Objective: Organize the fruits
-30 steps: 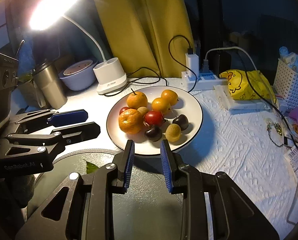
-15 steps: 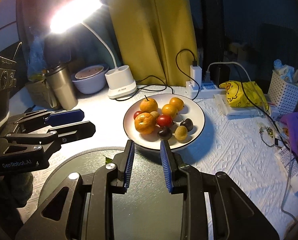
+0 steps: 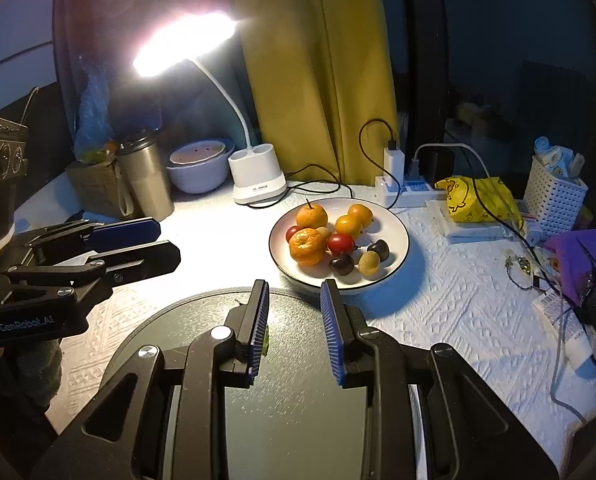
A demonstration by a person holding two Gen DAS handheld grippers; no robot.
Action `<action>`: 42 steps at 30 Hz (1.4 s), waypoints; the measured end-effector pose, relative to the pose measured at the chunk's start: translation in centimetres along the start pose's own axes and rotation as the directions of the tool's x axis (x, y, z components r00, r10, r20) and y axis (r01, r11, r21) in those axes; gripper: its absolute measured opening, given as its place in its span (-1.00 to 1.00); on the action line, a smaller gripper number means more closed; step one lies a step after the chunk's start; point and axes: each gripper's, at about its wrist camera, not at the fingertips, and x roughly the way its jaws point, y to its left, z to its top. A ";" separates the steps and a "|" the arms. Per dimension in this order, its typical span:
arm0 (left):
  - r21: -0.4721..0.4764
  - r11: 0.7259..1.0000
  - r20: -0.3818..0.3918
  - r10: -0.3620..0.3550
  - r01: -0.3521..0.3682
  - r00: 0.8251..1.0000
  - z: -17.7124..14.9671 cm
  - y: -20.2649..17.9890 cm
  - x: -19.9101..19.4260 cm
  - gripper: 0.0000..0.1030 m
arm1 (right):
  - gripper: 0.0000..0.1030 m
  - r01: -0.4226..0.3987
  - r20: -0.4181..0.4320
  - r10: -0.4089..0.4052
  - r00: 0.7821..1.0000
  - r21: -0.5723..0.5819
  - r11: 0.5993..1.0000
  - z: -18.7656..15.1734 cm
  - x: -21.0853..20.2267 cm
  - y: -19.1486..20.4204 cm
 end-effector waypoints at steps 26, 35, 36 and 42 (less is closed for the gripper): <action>0.007 0.997 0.173 0.069 -0.071 0.983 -0.8 -1.7 -9.1 0.41 | -0.02 0.097 0.128 -0.092 0.987 -0.028 0.995 0.0 -9.2 3.6; -0.046 0.991 0.233 0.132 -0.124 0.963 -0.2 -0.8 -10.0 0.85 | 0.29 0.142 0.172 -0.141 0.975 0.004 0.990 0.9 -10.9 3.1; -0.048 0.991 0.230 0.130 -0.122 0.964 -0.1 -0.7 -9.8 0.85 | 0.30 0.143 0.172 -0.142 0.975 0.006 0.990 1.0 -10.9 2.9; -0.046 0.988 0.195 0.152 -0.146 0.969 0.1 -0.5 -8.6 0.85 | 0.30 0.140 0.159 -0.139 0.977 0.007 0.990 1.1 -10.1 2.4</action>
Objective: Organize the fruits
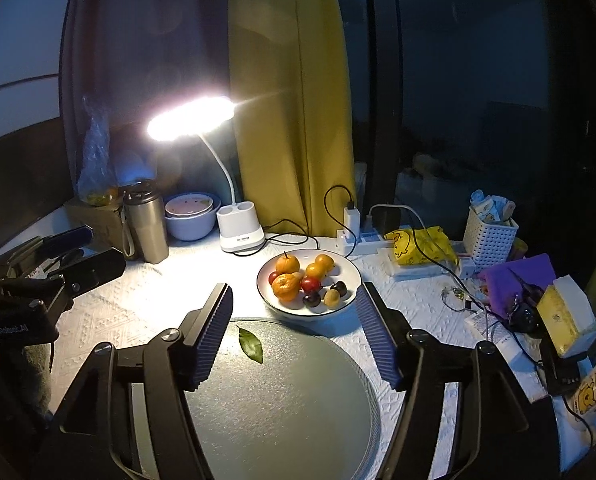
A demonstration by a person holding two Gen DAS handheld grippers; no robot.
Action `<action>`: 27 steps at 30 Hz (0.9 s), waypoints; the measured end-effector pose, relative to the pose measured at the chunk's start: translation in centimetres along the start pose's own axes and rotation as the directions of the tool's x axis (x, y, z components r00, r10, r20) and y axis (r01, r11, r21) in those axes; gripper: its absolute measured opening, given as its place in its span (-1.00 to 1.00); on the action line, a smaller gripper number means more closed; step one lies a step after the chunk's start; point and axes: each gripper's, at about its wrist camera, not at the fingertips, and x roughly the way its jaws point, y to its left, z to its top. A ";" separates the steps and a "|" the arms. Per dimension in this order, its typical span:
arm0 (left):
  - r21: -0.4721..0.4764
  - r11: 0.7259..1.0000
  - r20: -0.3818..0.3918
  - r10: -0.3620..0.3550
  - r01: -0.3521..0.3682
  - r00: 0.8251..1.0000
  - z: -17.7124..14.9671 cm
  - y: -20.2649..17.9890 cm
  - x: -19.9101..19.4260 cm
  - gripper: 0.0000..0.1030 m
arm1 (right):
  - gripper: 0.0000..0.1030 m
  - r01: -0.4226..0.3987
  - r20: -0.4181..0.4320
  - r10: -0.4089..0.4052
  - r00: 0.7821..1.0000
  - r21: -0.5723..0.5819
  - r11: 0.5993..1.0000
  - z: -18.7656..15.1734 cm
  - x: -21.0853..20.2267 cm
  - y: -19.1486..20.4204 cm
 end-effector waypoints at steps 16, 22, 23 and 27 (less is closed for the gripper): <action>0.004 1.000 0.015 -0.009 0.009 1.000 0.4 0.2 1.1 0.85 | 0.30 0.003 -0.016 -0.003 1.000 0.003 1.000 0.4 1.6 -0.7; 0.002 1.000 0.015 -0.012 0.012 1.000 0.4 0.2 1.2 0.85 | 0.30 0.001 -0.017 -0.001 1.000 0.001 1.000 0.5 1.7 -0.7; 0.002 1.000 0.015 -0.013 0.013 1.000 0.4 0.2 1.2 0.85 | 0.30 0.001 -0.017 -0.001 1.000 0.001 1.000 0.5 1.7 -0.7; 0.003 1.000 0.015 -0.013 0.013 1.000 0.4 0.2 1.2 0.85 | 0.30 0.002 -0.017 -0.002 1.000 0.003 1.000 0.5 1.8 -0.6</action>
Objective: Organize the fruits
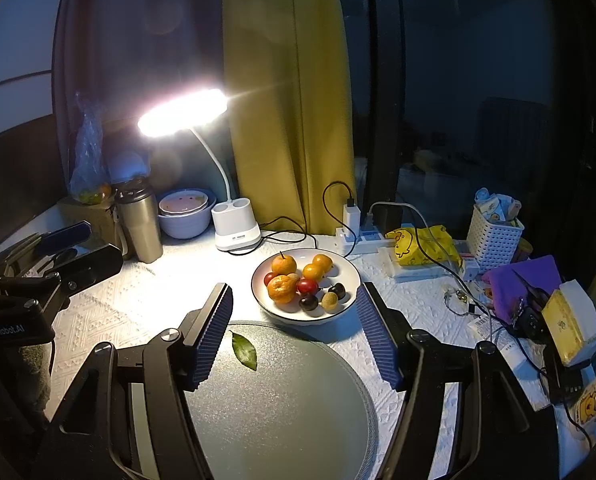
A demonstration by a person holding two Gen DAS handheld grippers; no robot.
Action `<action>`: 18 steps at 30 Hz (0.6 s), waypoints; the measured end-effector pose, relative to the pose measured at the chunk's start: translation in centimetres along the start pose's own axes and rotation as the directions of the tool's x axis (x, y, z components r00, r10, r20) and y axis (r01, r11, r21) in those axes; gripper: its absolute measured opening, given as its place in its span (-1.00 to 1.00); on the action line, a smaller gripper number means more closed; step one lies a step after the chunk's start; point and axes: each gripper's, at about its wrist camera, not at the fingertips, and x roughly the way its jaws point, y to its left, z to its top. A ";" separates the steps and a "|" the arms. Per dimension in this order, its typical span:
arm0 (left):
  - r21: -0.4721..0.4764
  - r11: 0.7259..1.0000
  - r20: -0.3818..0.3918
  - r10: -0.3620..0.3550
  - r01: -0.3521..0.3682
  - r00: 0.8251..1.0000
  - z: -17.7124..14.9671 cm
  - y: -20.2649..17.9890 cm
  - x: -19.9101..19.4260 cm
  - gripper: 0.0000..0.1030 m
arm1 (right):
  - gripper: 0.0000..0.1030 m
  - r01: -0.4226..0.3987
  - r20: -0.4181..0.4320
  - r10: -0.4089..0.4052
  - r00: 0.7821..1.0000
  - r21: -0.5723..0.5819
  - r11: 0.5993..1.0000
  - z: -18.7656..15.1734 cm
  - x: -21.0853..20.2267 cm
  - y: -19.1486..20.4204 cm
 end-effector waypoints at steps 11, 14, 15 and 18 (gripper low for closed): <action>-0.002 1.000 -0.003 0.002 -0.002 1.000 0.1 0.1 0.2 0.85 | 0.30 0.000 0.000 0.000 1.000 0.000 1.000 0.0 0.1 0.1; -0.002 1.000 -0.003 0.003 -0.003 1.000 0.1 0.1 0.3 0.85 | 0.30 0.000 -0.001 0.000 1.000 -0.001 1.000 0.0 0.1 0.1; -0.002 1.000 -0.003 0.003 -0.003 1.000 0.1 0.1 0.3 0.85 | 0.30 0.000 0.000 0.000 1.000 0.000 1.000 0.0 0.1 0.0; -0.001 1.000 -0.005 0.003 -0.003 1.000 0.1 0.1 0.4 0.85 | 0.30 0.000 -0.001 0.000 1.000 0.000 1.000 0.0 0.2 0.0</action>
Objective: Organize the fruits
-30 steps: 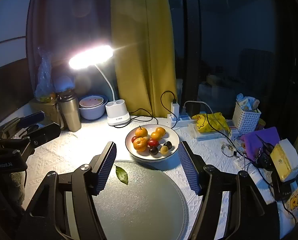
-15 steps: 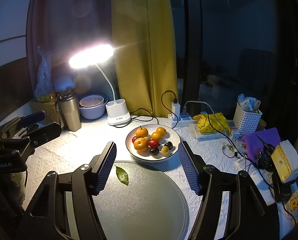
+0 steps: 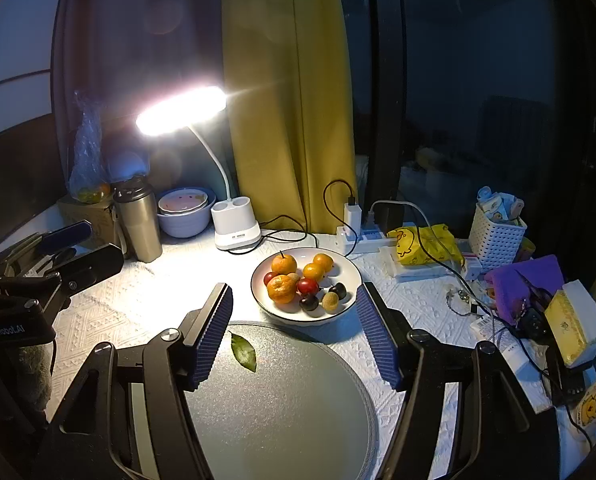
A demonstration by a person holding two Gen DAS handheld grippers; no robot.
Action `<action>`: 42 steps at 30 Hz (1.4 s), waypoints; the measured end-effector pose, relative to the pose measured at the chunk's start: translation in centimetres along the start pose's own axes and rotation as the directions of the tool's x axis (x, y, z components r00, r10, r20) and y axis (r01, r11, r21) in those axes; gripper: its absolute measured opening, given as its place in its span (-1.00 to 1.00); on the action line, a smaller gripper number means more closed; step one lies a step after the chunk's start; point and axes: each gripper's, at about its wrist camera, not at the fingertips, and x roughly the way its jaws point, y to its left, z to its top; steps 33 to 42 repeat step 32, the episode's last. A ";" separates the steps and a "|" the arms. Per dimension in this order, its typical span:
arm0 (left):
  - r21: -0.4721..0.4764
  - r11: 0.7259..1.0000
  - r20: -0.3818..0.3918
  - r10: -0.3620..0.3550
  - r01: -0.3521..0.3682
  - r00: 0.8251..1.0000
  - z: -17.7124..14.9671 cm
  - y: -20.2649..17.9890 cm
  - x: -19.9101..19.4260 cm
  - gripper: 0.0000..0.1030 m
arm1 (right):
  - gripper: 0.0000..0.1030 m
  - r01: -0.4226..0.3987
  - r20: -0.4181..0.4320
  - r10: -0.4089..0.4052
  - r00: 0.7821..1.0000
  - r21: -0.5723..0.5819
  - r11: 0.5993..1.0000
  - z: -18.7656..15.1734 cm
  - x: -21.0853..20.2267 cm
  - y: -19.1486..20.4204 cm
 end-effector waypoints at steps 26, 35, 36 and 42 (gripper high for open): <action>-0.004 1.000 -0.004 0.002 -0.002 1.000 0.0 0.3 0.4 0.85 | 0.30 -0.003 -0.008 0.003 1.000 0.000 1.000 0.1 0.5 0.0; -0.003 1.000 -0.010 0.003 -0.003 1.000 -0.2 0.5 0.7 0.85 | 0.30 -0.004 -0.011 0.004 1.000 -0.001 1.000 -0.2 0.6 0.1; -0.003 1.000 -0.010 0.003 -0.003 1.000 -0.2 0.5 0.7 0.85 | 0.30 -0.004 -0.011 0.004 1.000 -0.001 1.000 -0.2 0.6 0.1; -0.003 1.000 -0.010 0.003 -0.003 1.000 -0.2 0.5 0.7 0.85 | 0.30 -0.004 -0.011 0.004 1.000 -0.001 1.000 -0.2 0.6 0.1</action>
